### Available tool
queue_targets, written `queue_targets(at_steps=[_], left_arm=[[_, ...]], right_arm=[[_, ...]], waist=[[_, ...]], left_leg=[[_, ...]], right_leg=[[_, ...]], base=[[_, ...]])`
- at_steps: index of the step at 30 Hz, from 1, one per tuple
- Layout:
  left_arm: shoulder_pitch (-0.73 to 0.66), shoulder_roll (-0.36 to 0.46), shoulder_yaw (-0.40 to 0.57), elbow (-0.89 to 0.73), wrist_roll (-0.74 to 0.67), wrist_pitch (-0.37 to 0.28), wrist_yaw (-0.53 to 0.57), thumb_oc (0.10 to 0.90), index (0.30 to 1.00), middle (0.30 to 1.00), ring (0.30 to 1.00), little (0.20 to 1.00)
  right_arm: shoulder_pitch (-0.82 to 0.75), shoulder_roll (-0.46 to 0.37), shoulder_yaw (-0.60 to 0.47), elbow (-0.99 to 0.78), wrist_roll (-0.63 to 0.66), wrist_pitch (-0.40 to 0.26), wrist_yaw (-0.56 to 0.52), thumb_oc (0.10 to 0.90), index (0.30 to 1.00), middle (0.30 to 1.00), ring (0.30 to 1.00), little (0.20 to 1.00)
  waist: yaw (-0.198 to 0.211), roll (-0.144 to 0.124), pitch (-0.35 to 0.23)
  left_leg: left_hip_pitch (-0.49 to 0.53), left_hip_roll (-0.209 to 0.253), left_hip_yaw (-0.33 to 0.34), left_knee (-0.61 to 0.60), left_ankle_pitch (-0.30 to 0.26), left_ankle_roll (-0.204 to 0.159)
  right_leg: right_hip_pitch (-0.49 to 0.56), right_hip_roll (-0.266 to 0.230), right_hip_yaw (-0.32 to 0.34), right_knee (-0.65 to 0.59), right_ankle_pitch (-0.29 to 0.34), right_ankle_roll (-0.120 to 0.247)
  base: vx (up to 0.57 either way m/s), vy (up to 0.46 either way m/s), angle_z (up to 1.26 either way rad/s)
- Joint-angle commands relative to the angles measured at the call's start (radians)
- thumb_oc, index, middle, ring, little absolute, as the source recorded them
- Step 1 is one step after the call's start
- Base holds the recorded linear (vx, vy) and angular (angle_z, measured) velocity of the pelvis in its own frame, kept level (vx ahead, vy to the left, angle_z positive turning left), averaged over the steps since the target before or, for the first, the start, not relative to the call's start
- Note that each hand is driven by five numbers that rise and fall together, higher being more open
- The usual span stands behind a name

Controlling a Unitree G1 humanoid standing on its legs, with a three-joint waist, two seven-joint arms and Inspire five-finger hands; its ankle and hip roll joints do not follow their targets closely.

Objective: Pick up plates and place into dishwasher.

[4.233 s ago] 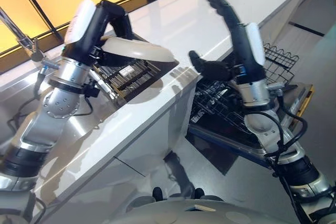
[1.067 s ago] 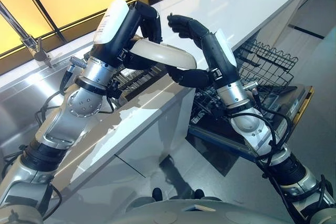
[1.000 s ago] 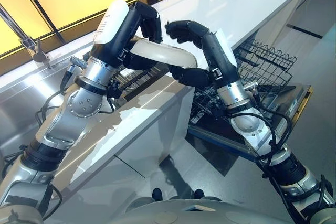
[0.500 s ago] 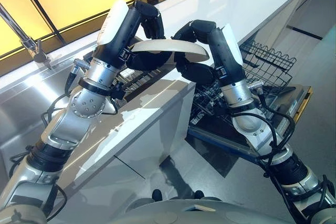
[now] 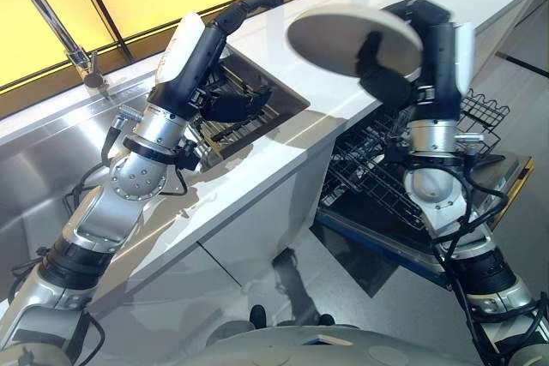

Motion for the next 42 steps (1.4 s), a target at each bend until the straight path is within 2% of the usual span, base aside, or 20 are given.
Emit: queue_targets(at_steps=[1, 3, 7, 10, 14, 19, 23, 27, 32, 42], left_arm=[[-0.01, 0.058, 0.11, 0.057, -0.048, -0.078, 0.022, 0.8, 0.9, 0.9, 0.9, 0.9], [0.003, 0.072, 0.125, 0.084, -0.056, -0.094, 0.025, 0.8, 0.9, 0.9, 0.9, 0.9], [0.042, 0.114, 0.191, 0.12, -0.077, -0.104, 0.039, 0.8, 0.9, 0.9, 0.9, 0.9], [0.085, 0.127, 0.248, 0.153, -0.076, -0.114, 0.052, 0.8, 0.9, 0.9, 0.9, 0.9], [0.116, 0.138, 0.3, 0.193, -0.078, -0.113, 0.066, 0.8, 0.9, 0.9, 0.9, 0.9], [0.18, 0.121, 0.374, 0.179, -0.059, -0.095, 0.073, 0.8, 0.9, 0.9, 0.9, 0.9], [0.205, 0.102, 0.408, 0.181, -0.045, -0.098, 0.077, 0.8, 0.9, 0.9, 0.9, 0.9], [0.228, 0.077, 0.421, 0.182, -0.024, -0.097, 0.08, 0.8, 0.9, 0.9, 0.9, 0.9], [0.251, 0.067, 0.44, 0.174, -0.022, -0.079, 0.068, 0.8, 0.9, 0.9, 0.9, 0.9], [0.232, 0.087, 0.398, 0.164, -0.044, -0.045, 0.06, 0.8, 0.9, 0.9, 0.9, 0.9]], right_arm=[[-0.053, -0.041, -0.129, 0.028, -0.084, -0.097, -0.182, 0.1, 0.3, 0.3, 0.3, 0.2], [-0.054, -0.056, -0.169, 0.118, -0.089, -0.095, -0.243, 0.1, 0.3, 0.3, 0.3, 0.2], [-0.029, -0.125, -0.266, 0.313, -0.083, 0.004, -0.302, 0.1, 0.3, 0.3, 0.3, 0.2], [0.029, -0.16, -0.335, 0.421, -0.075, 0.069, -0.3, 0.1, 0.3, 0.3, 0.3, 0.2], [0.079, -0.176, -0.377, 0.556, -0.018, 0.14, -0.261, 0.1, 0.3, 0.3, 0.3, 0.2], [0.176, -0.109, -0.361, 0.556, -0.039, 0.204, -0.158, 0.1, 0.3, 0.3, 0.3, 0.2], [0.224, -0.051, -0.329, 0.564, -0.057, 0.21, -0.118, 0.1, 0.3, 0.3, 0.3, 0.2], [0.265, 0.003, -0.297, 0.589, -0.081, 0.168, -0.109, 0.1, 0.3, 0.3, 0.3, 0.2], [0.305, 0.04, -0.272, 0.592, -0.094, 0.166, -0.088, 0.1, 0.3, 0.3, 0.3, 0.2], [0.254, 0.022, -0.198, 0.682, -0.065, 0.174, -0.104, 0.1, 0.3, 0.3, 0.3, 0.2]], waist=[[0.03, -0.013, -0.094], [0.034, -0.013, -0.095], [0.043, -0.018, -0.098], [0.048, -0.02, -0.097], [0.053, -0.022, -0.093], [0.047, -0.021, -0.081], [0.043, -0.02, -0.073], [0.036, -0.017, -0.067], [0.032, -0.015, -0.06], [0.059, -0.014, -0.047]], left_leg=[[0.037, -0.024, 0.069, 0.013, -0.133, 0.015], [0.037, -0.024, 0.069, 0.014, -0.134, 0.014], [0.034, -0.023, 0.065, 0.015, -0.13, 0.011], [0.033, -0.022, 0.06, 0.015, -0.128, 0.012], [0.033, -0.021, 0.055, 0.013, -0.126, 0.01], [0.034, -0.02, 0.044, 0.012, -0.124, 0.013], [0.036, -0.016, 0.046, 0.011, -0.124, 0.013], [0.038, -0.011, 0.052, 0.01, -0.125, 0.011], [0.039, -0.007, 0.055, 0.01, -0.125, 0.01], [0.037, -0.008, 0.039, 0.021, -0.123, 0.009]], right_leg=[[-0.024, 0.022, -0.024, 0.047, -0.059, 0.04], [-0.022, 0.022, -0.029, 0.044, -0.058, 0.041], [-0.02, 0.021, -0.04, 0.043, -0.058, 0.042], [-0.023, 0.02, -0.043, 0.05, -0.061, 0.041], [-0.022, 0.02, -0.048, 0.055, -0.065, 0.039], [-0.025, 0.018, -0.049, 0.068, -0.072, 0.038], [-0.026, 0.015, -0.051, 0.081, -0.081, 0.037], [-0.027, 0.01, -0.056, 0.095, -0.09, 0.04], [-0.032, 0.005, -0.061, 0.11, -0.098, 0.044], [-0.027, -0.003, -0.08, 0.118, -0.101, 0.046]], base=[[0.05, -0.018, 0.13], [0.04, -0.014, 0.07], [0.05, -0.011, 0.11], [0.05, -0.002, 0.25], [0.06, -0.007, 0.08], [0.06, -0.006, 0.07], [0.04, -0.002, 0.06], [0.05, 0.011, 0.04], [0.04, 0.009, 0.03], [0.05, -0.002, 0.05]])
